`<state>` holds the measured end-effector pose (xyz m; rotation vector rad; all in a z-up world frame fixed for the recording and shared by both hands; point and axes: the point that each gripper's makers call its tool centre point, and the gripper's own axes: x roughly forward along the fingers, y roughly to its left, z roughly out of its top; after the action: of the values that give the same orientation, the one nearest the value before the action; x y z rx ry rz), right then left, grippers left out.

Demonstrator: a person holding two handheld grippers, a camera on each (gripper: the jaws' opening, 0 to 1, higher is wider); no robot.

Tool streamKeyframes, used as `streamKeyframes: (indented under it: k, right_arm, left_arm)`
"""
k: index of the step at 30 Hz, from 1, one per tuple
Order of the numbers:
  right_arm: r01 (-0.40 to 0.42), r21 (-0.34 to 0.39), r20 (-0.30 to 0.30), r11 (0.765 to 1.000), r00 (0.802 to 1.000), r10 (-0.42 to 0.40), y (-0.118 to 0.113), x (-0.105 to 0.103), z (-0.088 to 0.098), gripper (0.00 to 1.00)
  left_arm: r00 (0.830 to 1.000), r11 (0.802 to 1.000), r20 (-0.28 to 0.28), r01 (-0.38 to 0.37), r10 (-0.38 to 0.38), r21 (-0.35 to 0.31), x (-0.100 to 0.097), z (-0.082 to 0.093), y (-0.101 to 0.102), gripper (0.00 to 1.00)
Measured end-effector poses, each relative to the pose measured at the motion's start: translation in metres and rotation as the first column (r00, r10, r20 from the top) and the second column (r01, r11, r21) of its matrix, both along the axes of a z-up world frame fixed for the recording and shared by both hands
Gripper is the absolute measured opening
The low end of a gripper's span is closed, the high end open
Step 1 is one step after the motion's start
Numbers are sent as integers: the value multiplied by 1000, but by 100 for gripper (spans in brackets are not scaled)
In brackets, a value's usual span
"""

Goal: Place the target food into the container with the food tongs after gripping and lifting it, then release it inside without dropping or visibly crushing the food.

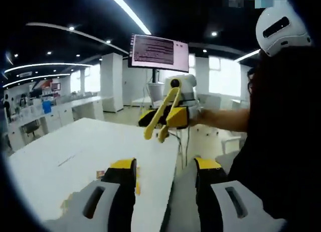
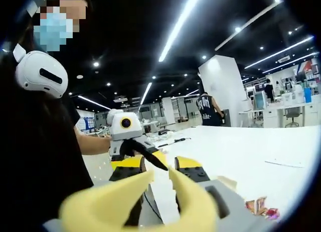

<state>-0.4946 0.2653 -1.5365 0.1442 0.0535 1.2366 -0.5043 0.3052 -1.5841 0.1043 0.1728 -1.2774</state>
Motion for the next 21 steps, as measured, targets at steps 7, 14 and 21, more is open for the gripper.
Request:
streamKeyframes:
  k: [7,14,21]
  right_arm:
    - [117,-146,-3,982,993,-119,-18,17,-44,23]
    - [144,-157,-56,977,986,-154,-28,19,-61,23]
    - [217,-211,-51,953,971,-232,-44,22,-74,24]
  left_arm:
    - [946,946,27,-322,322,17,16,-63,49,80]
    - [925,926,21,-379,378,2,30,-91,74,88]
    - [909,908,-15,-414,416,66,38,-130,79,85]
